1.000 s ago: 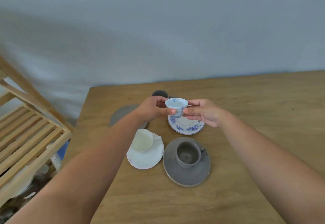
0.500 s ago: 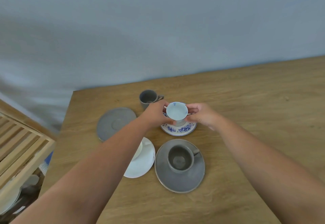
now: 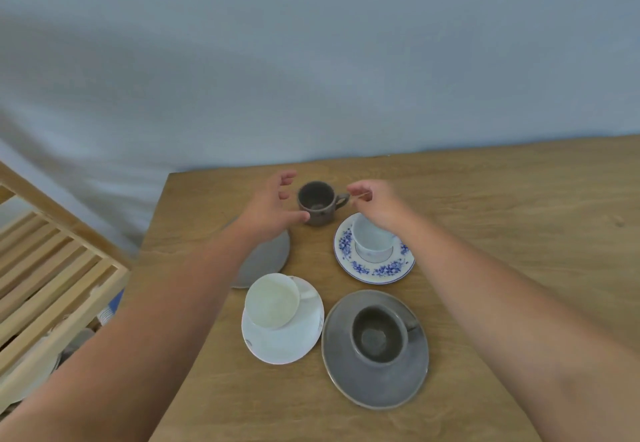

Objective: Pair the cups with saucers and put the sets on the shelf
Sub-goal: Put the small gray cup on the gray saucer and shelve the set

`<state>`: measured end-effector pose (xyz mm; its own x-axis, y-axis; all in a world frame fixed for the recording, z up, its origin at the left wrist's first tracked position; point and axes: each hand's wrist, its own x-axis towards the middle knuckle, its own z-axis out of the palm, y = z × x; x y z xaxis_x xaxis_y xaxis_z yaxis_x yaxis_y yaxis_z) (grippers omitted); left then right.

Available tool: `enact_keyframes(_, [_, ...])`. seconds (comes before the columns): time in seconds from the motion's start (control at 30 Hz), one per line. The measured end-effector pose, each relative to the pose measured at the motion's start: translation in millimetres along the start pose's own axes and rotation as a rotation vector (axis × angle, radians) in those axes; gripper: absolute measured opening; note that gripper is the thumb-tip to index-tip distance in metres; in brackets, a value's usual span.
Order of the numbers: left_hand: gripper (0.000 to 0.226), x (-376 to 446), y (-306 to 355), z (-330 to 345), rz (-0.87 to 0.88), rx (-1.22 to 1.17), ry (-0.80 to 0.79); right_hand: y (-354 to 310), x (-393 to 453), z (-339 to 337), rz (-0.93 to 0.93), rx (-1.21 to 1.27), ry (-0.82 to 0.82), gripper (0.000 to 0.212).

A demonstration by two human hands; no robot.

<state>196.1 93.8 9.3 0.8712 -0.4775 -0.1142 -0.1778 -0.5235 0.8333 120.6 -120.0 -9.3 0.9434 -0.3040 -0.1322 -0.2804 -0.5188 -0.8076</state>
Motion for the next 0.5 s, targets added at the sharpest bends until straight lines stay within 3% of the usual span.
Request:
enact_keyframes(0.13, [0.103, 4.8, -23.2, 16.3, -0.059, -0.057, -0.121, -9.0, 12.7, 9.6, -0.021, -0.143, -0.043, 0.032])
enact_keyframes(0.27, [0.082, 13.2, -24.1, 25.0, -0.024, -0.107, -0.039, -15.4, 18.2, 9.1, -0.097, -0.34, -0.058, 0.021])
enact_keyframes(0.5, [0.066, 2.4, -28.8, -1.2, -0.026, -0.302, 0.014, -34.5, 17.1, 18.7, -0.218, -0.322, -0.04, 0.018])
